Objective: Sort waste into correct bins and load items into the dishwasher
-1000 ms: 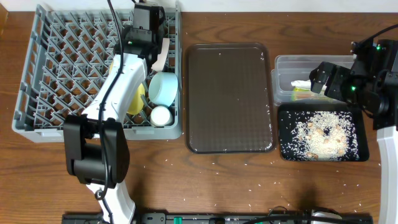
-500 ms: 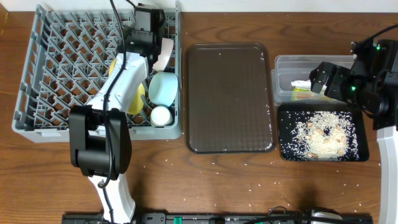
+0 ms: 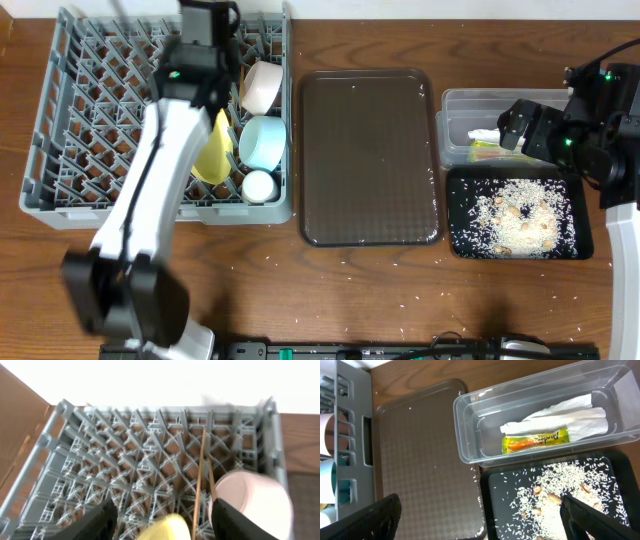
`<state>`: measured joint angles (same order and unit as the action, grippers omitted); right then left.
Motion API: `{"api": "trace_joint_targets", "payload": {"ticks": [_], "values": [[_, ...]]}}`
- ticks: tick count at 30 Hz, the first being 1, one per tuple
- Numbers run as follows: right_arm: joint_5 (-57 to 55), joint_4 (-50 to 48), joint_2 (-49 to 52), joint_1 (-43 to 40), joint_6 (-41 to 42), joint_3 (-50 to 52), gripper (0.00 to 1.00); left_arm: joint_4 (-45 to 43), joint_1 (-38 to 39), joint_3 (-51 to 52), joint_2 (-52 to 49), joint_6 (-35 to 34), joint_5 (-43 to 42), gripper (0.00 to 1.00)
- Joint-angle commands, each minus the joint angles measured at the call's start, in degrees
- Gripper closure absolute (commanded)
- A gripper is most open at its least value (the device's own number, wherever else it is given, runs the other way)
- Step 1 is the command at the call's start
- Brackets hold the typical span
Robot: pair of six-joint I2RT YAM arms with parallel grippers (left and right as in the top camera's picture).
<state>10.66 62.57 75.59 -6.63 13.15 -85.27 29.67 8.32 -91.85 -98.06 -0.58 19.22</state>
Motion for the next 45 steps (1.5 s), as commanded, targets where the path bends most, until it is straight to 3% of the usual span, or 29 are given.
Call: {"api": "trace_joint_targets", "payload": {"ticks": [1,3,9,14,28,36,45], "values": [[-0.13,0.07,0.07,-0.48,-0.55,-0.11,0.01,8.57,-0.22,-0.31,8.13,-3.21,-7.82,0.34],[-0.13,0.07,0.07,-0.48,-0.52,-0.11,0.01,13.4,-0.22,-0.31,11.19,-3.56,-12.09,0.19],[-0.13,0.07,0.07,-0.48,-0.52,-0.11,0.01,29.7,-0.22,-0.28,18.99,-8.13,-19.85,0.16],[-0.13,0.07,0.07,-0.48,-0.55,-0.11,0.01,38.42,-0.22,-0.28,21.38,-8.11,-19.89,0.16],[-0.13,0.07,0.07,-0.48,-0.52,-0.11,0.01,42.27,-0.15,-0.26,21.24,-7.65,-19.65,0.16],[-0.13,0.07,0.07,-0.48,-0.52,-0.11,0.01,28.35,-0.22,5.6,27.43,-5.7,-18.56,0.15],[-0.13,0.07,0.07,-0.48,-0.52,-0.11,0.01,6.58,-4.22,26.64,44.85,-2.82,-18.18,0.15]]}}
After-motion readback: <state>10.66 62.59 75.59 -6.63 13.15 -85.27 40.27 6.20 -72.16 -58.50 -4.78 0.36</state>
